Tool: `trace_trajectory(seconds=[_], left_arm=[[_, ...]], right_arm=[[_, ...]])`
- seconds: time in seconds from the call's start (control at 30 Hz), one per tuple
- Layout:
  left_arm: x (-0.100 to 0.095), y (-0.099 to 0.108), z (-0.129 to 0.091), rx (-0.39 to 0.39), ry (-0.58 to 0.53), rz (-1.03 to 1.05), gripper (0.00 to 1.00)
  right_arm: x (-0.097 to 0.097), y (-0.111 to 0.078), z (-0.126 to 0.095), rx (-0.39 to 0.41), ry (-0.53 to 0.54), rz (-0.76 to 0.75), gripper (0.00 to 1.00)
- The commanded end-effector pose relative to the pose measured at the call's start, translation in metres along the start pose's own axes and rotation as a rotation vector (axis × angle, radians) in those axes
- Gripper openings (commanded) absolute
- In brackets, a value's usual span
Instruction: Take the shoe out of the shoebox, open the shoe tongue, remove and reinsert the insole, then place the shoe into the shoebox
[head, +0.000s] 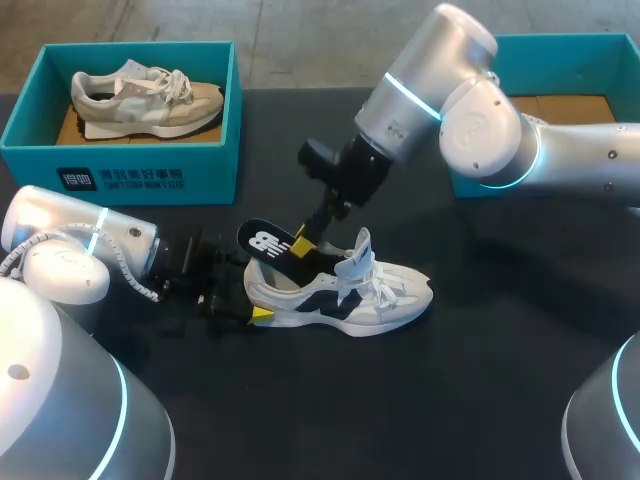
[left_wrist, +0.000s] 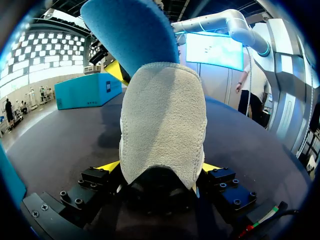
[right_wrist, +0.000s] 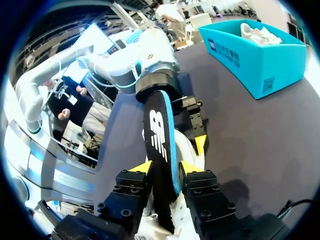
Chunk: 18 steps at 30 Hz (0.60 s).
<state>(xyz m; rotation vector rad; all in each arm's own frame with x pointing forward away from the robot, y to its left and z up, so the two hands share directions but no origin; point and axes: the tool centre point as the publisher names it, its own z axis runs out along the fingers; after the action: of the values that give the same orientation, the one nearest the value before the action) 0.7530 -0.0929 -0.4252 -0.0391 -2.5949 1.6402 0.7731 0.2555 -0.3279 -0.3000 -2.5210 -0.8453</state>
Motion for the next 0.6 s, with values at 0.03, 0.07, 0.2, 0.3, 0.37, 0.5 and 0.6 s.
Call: trace_trajectory(seconds=[0.03,0.07,0.2,0.3,0.37,0.5,0.6], left_arm=[[-0.0029,0.0028,0.0043,-0.003,0.000,0.000,0.00],[-0.0029,0.0028,0.0043,-0.003,0.000,0.000,0.00],[-0.0029,0.0028,0.0043,-0.003,0.000,0.000,0.00],[-0.0029,0.0028,0.0043,-0.003,0.000,0.000,0.00],[-0.0029,0.0028,0.0043,-0.003,0.000,0.000,0.00],[-0.0029,0.0028,0.0043,-0.003,0.000,0.000,0.00],[-0.0029,0.0028,0.0043,-0.003,0.000,0.000,0.00]], right_arm=[[0.0028,-0.0015,0.0064,-0.010,0.004,0.000,0.33],[0.0035,-0.0014,0.0079,-0.012,0.006,-0.001,0.33],[0.0036,-0.0017,0.0133,-0.015,0.017,0.000,0.31],[0.0033,-0.0018,0.0150,-0.016,0.021,0.000,0.27],[0.0034,-0.0017,0.0153,-0.016,0.022,0.002,0.20],[0.0040,-0.0009,0.0138,-0.014,0.021,0.008,0.00],[0.0043,0.0030,0.0091,-0.012,0.011,0.003,0.00]])
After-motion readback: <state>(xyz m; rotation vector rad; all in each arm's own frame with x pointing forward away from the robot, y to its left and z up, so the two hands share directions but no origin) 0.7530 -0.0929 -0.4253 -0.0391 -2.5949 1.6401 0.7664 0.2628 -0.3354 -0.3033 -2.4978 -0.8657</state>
